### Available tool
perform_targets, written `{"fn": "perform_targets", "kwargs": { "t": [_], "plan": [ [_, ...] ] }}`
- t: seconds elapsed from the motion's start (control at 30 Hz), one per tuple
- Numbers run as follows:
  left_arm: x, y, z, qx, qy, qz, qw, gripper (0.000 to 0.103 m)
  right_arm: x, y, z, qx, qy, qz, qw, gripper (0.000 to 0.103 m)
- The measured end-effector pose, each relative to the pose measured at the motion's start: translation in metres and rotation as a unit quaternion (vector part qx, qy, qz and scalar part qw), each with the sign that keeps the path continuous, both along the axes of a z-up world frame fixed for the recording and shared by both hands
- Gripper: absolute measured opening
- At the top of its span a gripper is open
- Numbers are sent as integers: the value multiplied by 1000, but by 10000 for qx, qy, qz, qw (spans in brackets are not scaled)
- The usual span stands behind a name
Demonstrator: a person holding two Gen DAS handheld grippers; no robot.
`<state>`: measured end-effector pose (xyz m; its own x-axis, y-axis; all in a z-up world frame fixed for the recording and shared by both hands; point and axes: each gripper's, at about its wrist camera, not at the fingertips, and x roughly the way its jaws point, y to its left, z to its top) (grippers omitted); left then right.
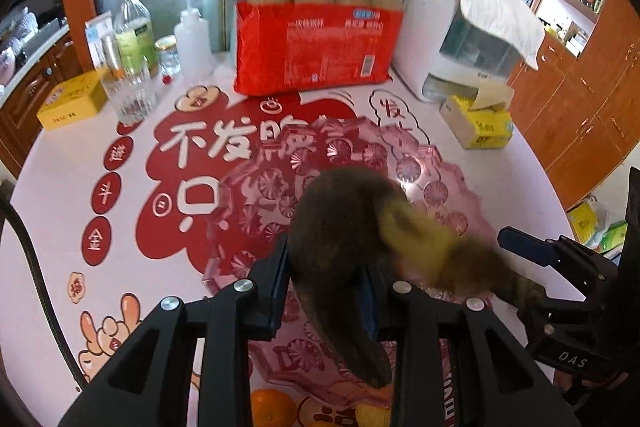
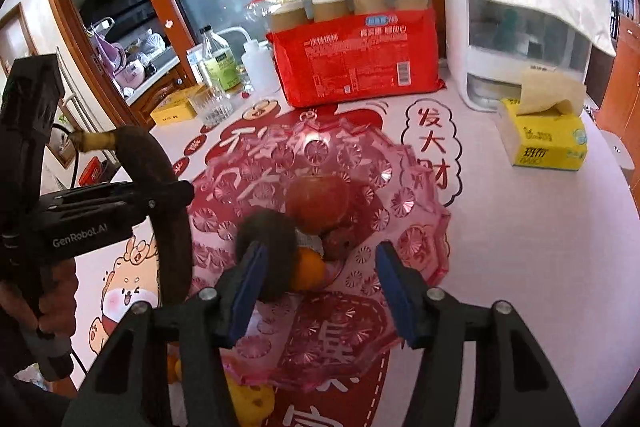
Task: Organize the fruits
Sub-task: 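Carry the banana and avocado to the pink bowl, lowering the avocado in with the right tool, then open the left tool to drop the banana into the bowl while the right tool releases the avocado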
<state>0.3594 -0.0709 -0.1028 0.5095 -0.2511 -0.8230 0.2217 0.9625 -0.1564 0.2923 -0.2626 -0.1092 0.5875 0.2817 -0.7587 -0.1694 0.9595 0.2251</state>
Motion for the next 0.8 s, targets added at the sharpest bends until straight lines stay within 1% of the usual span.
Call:
{"fn": "perform_targets", "kwargs": {
  "t": [0.23,0.43,0.47,0.53,0.6,0.8],
  "plan": [
    [5,-2,-11,20,282,-24,9996,32,3,1,-5,71,151,-60,9998,57],
    [0,3,-5,-10,274,58,9996,38,-2,4,-2,92,164,-36,9998,57],
    [-2,3,-3,-42,248,50,9997,40,-3,4,-1,91,164,-35,9998,57],
    [-6,4,5,-116,130,40,9998,61,-4,4,-1,85,166,-52,9998,57],
    [-13,5,15,-130,-23,37,9999,62,-8,4,1,77,166,-76,9998,57],
    [-29,12,31,-112,-73,145,9998,63,-25,5,13,70,80,-157,9998,57]
  ]
}}
